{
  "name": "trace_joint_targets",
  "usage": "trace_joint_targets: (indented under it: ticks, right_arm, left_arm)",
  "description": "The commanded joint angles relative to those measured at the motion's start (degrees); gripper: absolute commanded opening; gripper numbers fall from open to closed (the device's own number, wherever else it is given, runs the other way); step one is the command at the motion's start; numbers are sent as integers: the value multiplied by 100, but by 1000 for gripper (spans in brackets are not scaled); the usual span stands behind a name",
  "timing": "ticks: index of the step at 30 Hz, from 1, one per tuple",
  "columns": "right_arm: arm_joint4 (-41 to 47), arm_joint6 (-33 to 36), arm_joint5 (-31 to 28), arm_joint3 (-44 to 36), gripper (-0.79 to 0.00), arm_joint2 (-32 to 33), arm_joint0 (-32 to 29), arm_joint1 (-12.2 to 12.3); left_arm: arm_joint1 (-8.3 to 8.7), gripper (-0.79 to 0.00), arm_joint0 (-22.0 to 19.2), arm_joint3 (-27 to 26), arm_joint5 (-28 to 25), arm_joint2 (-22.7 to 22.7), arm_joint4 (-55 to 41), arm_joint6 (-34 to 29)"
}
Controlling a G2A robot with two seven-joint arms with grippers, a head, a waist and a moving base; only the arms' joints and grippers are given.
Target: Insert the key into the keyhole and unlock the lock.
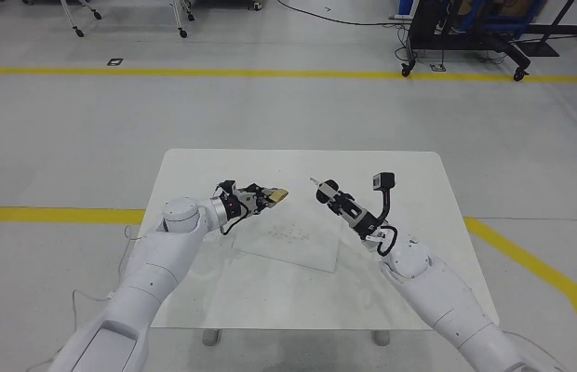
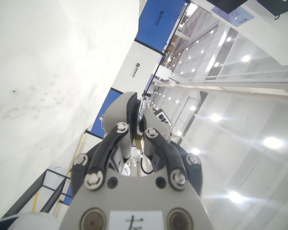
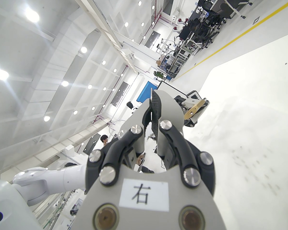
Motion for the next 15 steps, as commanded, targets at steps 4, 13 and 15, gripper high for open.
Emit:
trace_joint_targets:
  ticks: [4,13,15]
  right_arm:
    - [-1,0,1,0,-785,0,0,0]
    - [24,34,640,-124,-785,-76,-123,-25]
    - [144,146,1151,-267,-785,-116,-192,-38]
  left_arm:
    - [0,-785,0,0,0,0,0,0]
    - [5,-785,188,-284,-112,-38,46,256]
    - [11,-785,238,-364,-131,-84,38,341]
